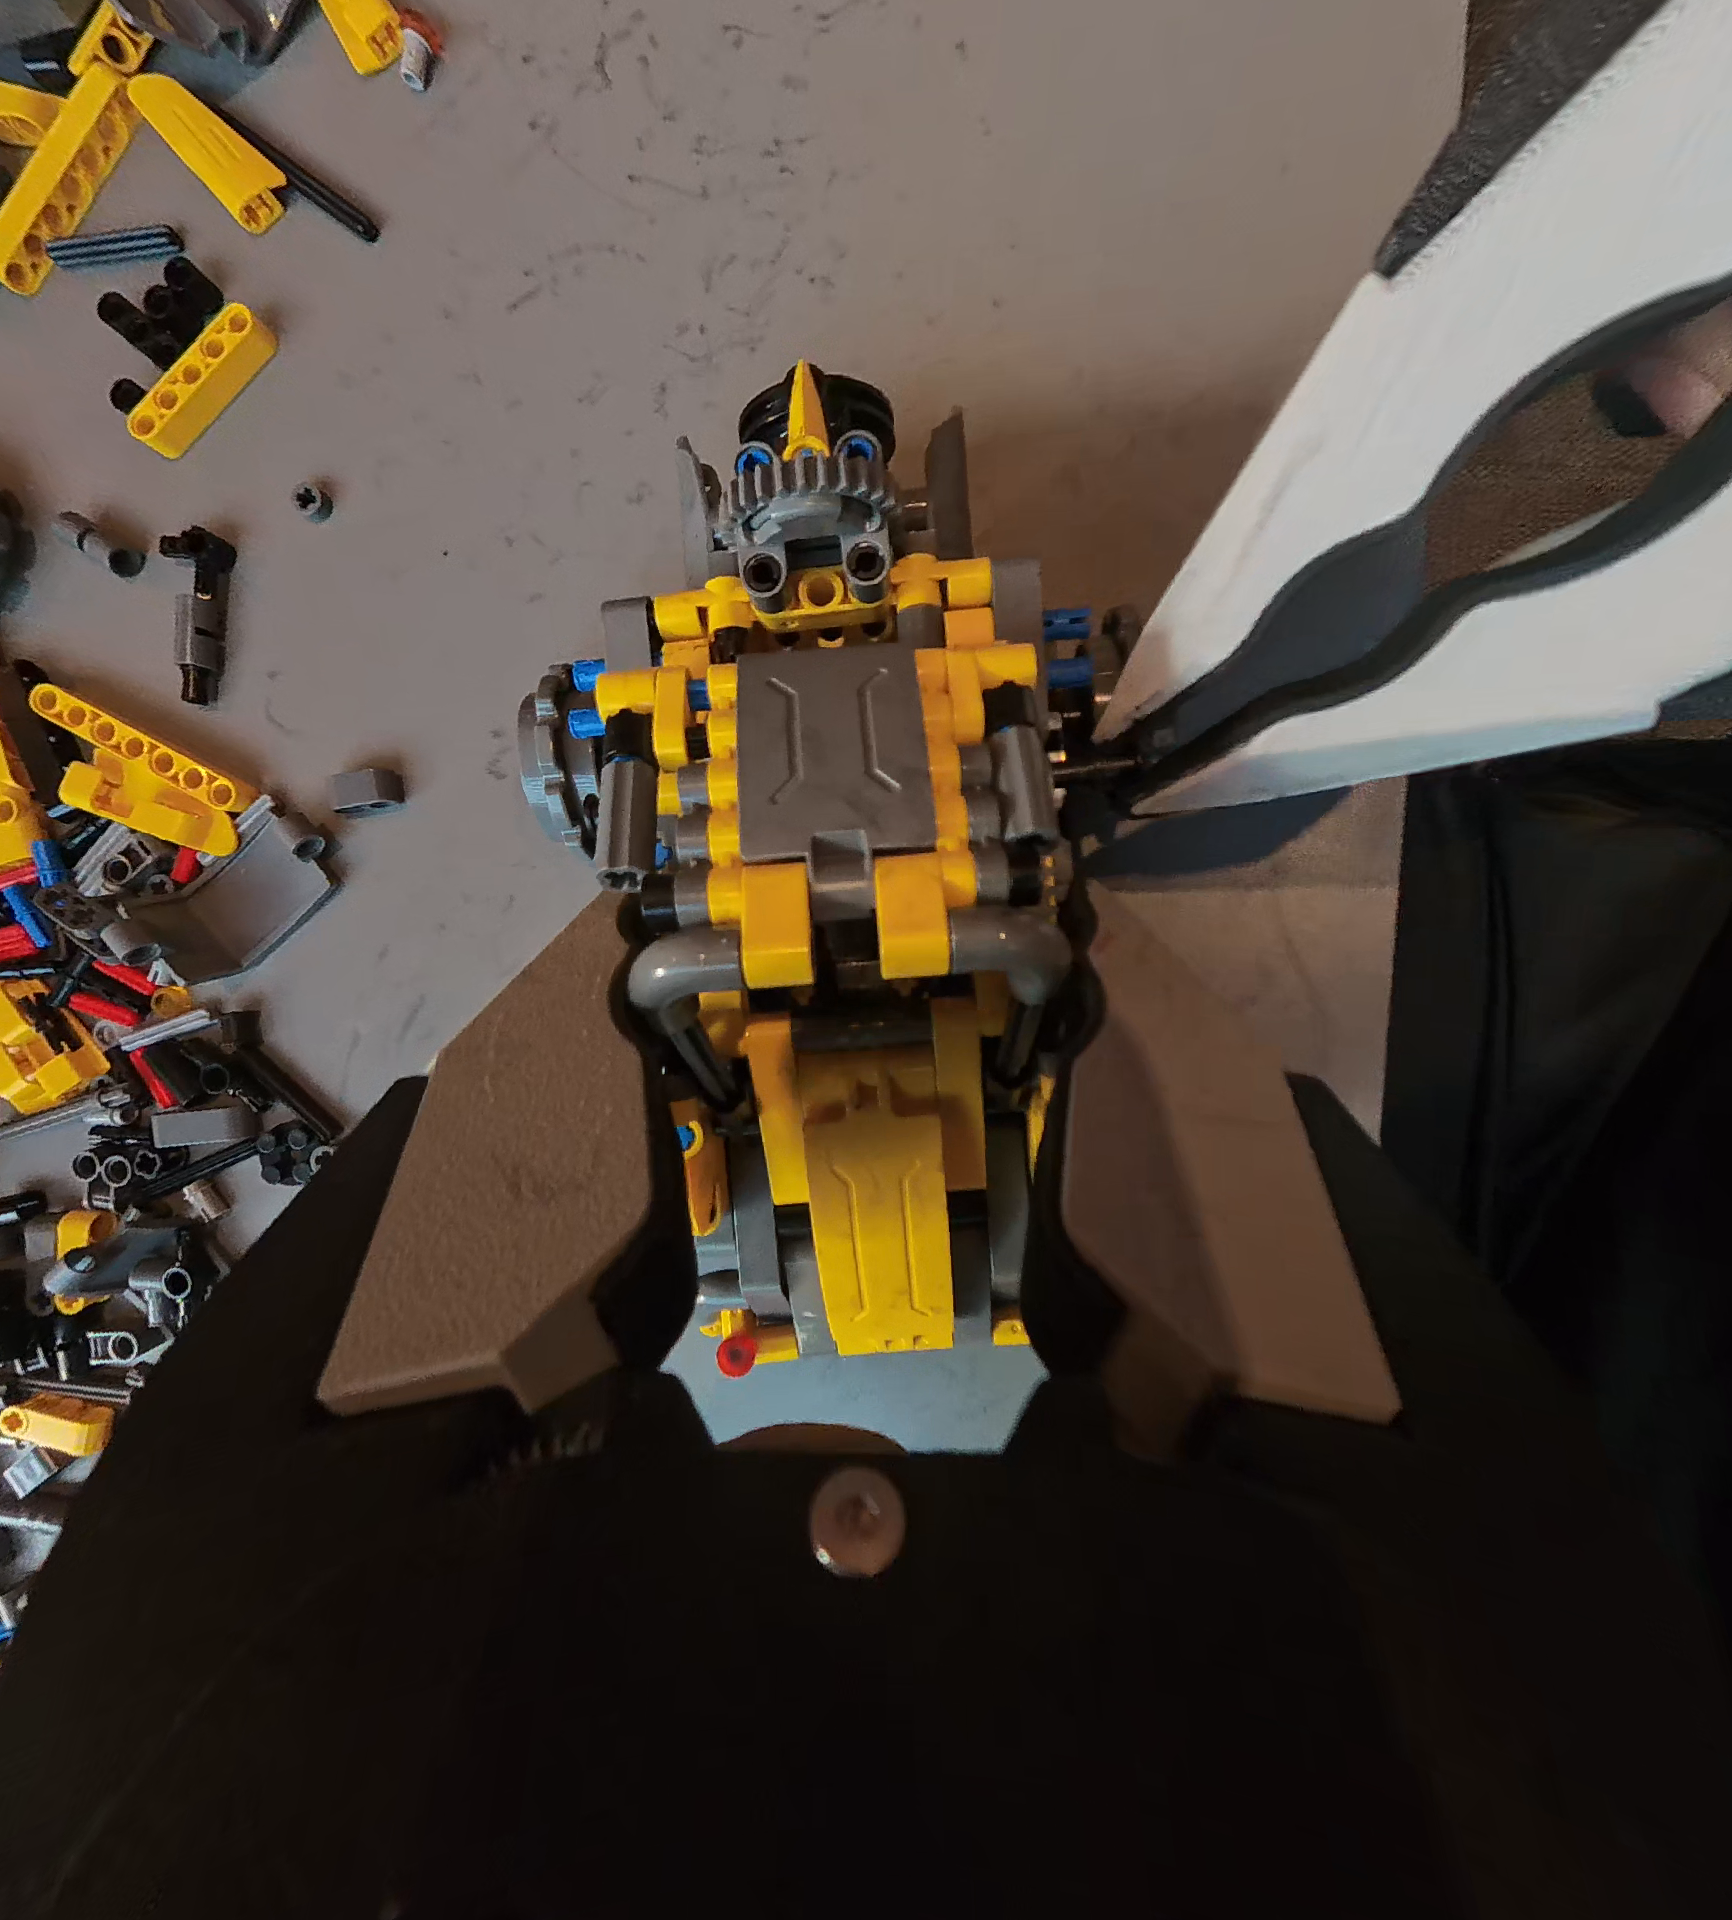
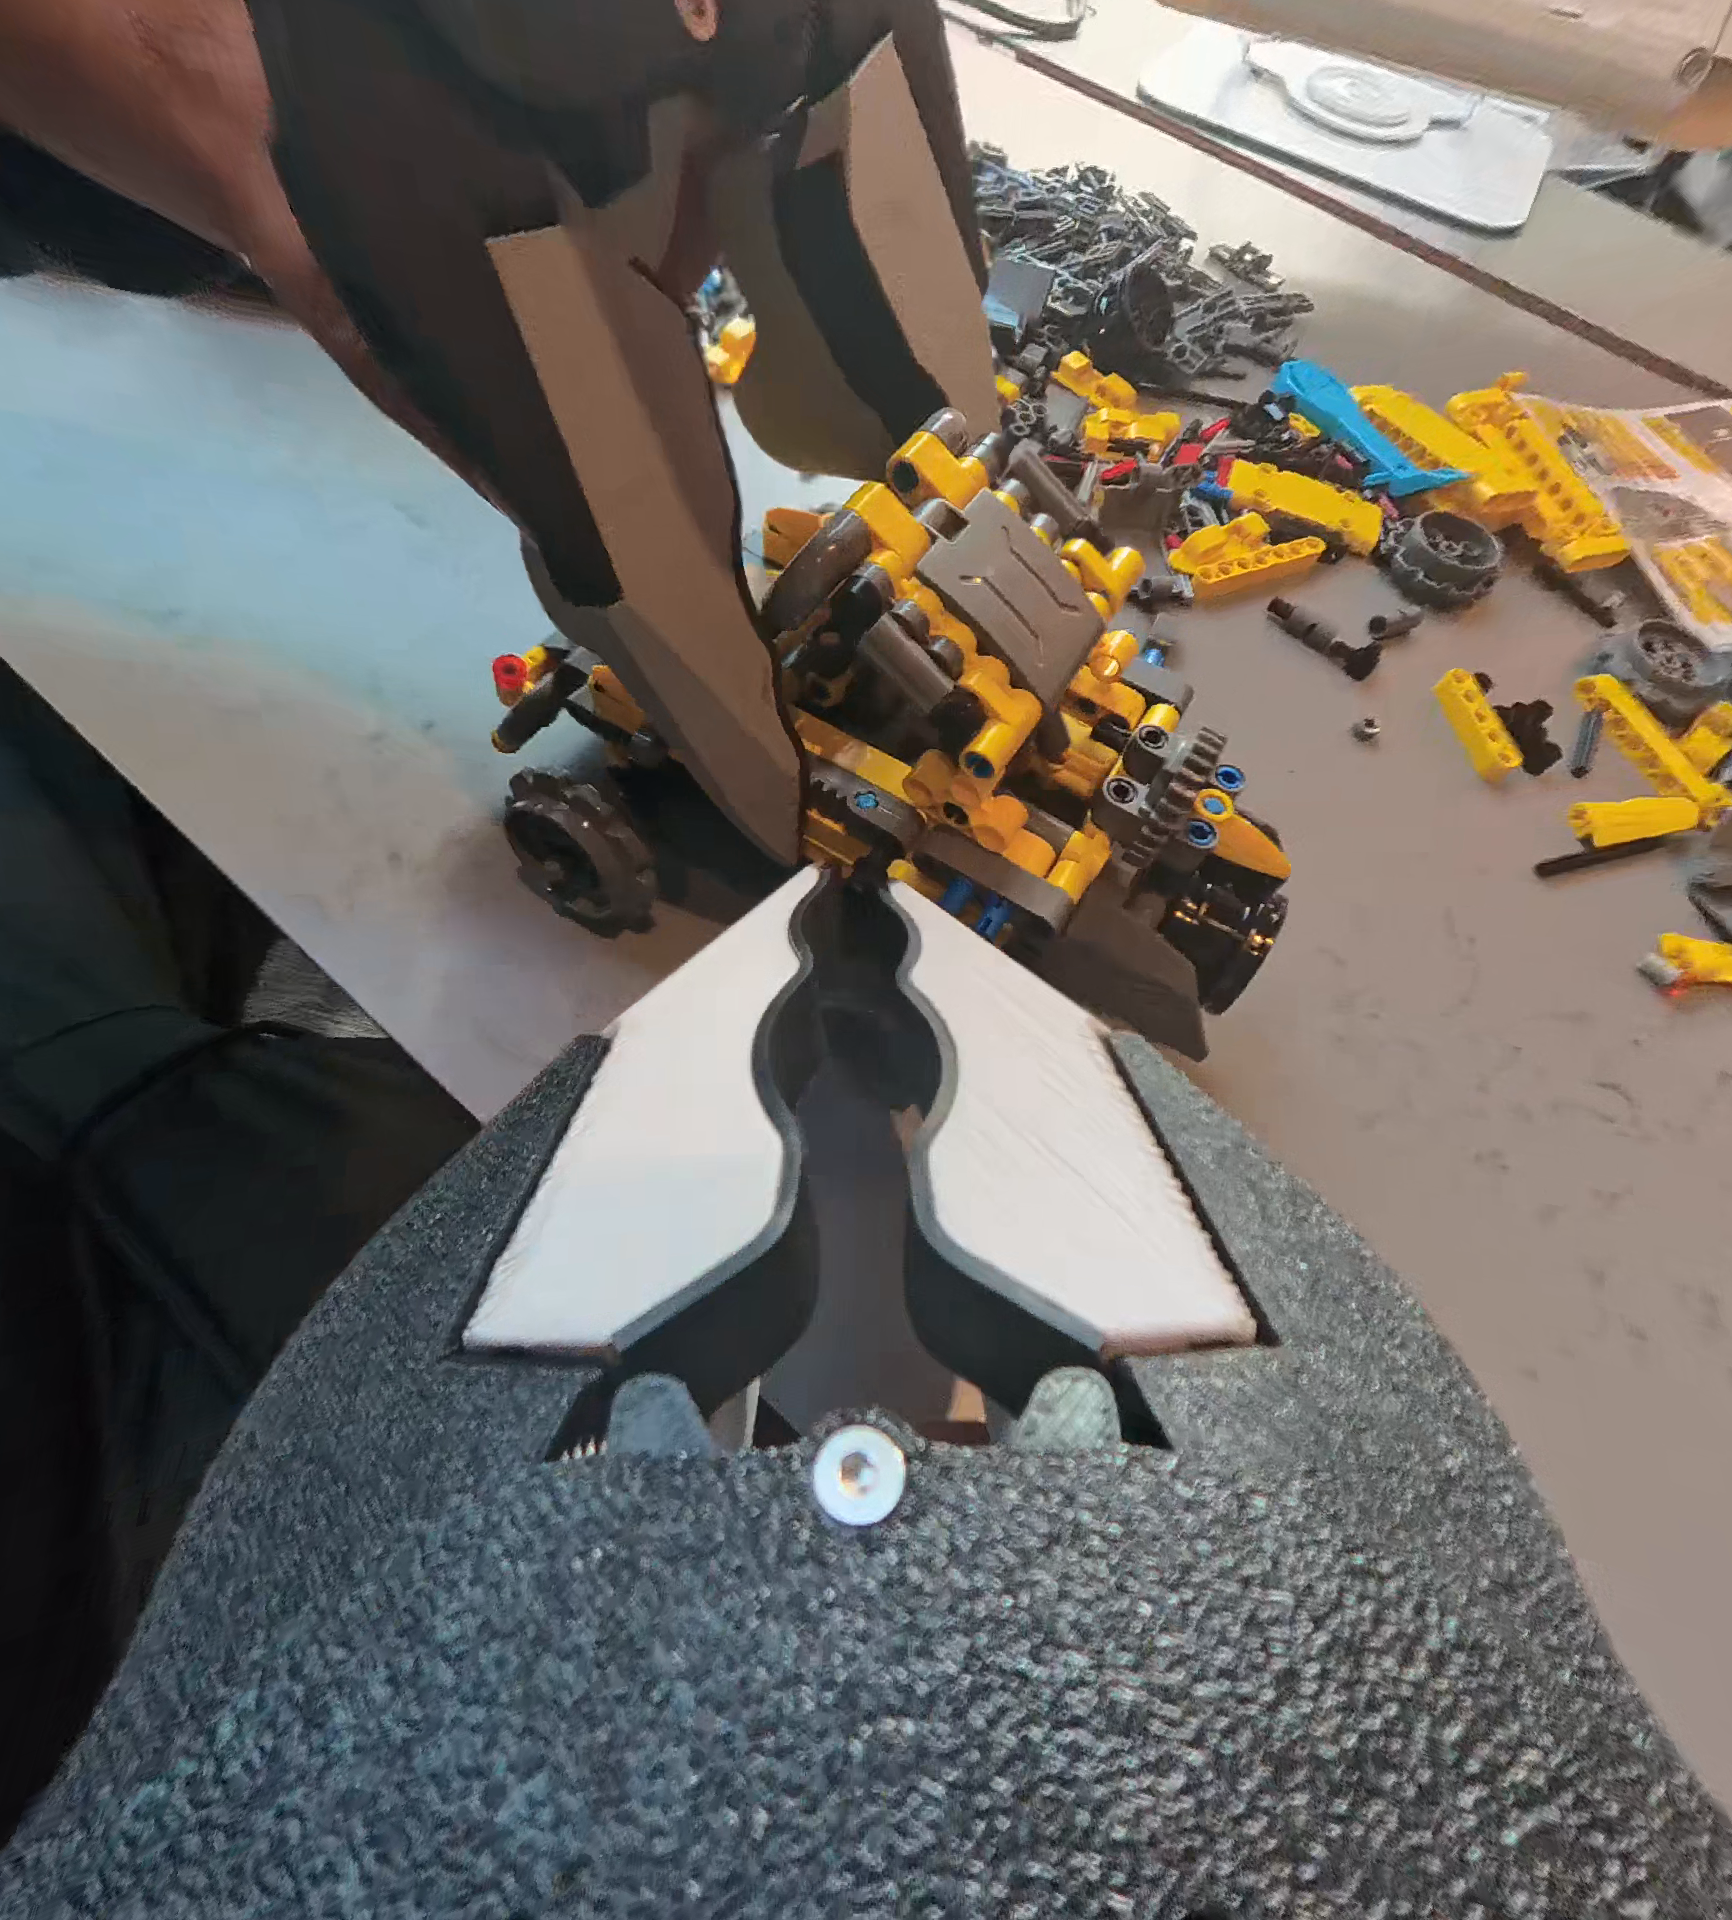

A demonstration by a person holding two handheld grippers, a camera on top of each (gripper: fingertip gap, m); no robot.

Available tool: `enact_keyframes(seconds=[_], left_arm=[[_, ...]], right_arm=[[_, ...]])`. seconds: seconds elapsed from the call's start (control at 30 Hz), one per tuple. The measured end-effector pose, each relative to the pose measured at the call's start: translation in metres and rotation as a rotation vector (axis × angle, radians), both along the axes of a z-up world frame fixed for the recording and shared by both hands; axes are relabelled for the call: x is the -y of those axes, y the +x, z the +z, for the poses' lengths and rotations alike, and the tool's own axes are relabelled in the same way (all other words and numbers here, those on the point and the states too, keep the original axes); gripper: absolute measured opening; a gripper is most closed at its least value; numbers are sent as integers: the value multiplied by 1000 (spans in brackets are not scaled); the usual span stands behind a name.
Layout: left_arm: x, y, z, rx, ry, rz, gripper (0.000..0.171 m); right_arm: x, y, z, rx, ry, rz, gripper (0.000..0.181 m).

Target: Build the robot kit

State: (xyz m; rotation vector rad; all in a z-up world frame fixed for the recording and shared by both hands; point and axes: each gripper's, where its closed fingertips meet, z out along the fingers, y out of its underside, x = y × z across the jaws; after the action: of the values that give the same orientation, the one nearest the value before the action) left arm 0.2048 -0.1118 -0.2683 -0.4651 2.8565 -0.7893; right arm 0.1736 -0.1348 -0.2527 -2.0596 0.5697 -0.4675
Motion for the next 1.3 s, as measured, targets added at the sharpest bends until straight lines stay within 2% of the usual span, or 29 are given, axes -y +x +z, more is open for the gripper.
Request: enact_keyframes(seconds=[0.13,0.2,0.23,0.27,0.3,0.33,0.43,0.53,0.63,0.7,0.8,0.87,1.0,1.17,1.3], left_arm=[[-2,0,-1,16,18,0,75],[-2,3,-1,19,19,14,75],[-4,5,-1,18,19,25,75],[-3,3,-1,5,8,15,75],[11,-17,3,-60,-75,-72,75],[18,-22,3,-71,-104,-47,75],[17,0,1,9,-67,26,76],[17,1,1,-3,-16,-20,76],[17,-2,1,-11,-25,-25,77],[17,-1,1,-17,-49,-16,77],[17,-1,1,-15,-63,-9,76],[17,0,2,-12,-61,-1,76],[17,0,2,-10,-61,0,76],[14,4,2,-17,-53,-4,76],[12,6,2,-20,-53,-9,76]], right_arm=[[-2,1,-2,141,-121,-15,1],[-2,5,-1,224,-245,-13,0],[-4,8,1,208,-246,-10,0],[-8,9,6,151,-141,4,0],[-27,-2,20,-2,93,100,0],[-24,2,18,-8,77,92,0],[-9,18,17,152,-52,-16,0],[2,9,48,156,75,-3,0],[23,3,37,99,53,-39,0],[28,-2,19,56,21,-53,10],[30,-5,0,59,-21,-71,9],[26,-9,0,71,-16,-57,0],[27,-13,-3,131,-79,-87,0],[21,-26,11,238,-27,-121,0],[26,-23,13,371,-156,-137,0]])
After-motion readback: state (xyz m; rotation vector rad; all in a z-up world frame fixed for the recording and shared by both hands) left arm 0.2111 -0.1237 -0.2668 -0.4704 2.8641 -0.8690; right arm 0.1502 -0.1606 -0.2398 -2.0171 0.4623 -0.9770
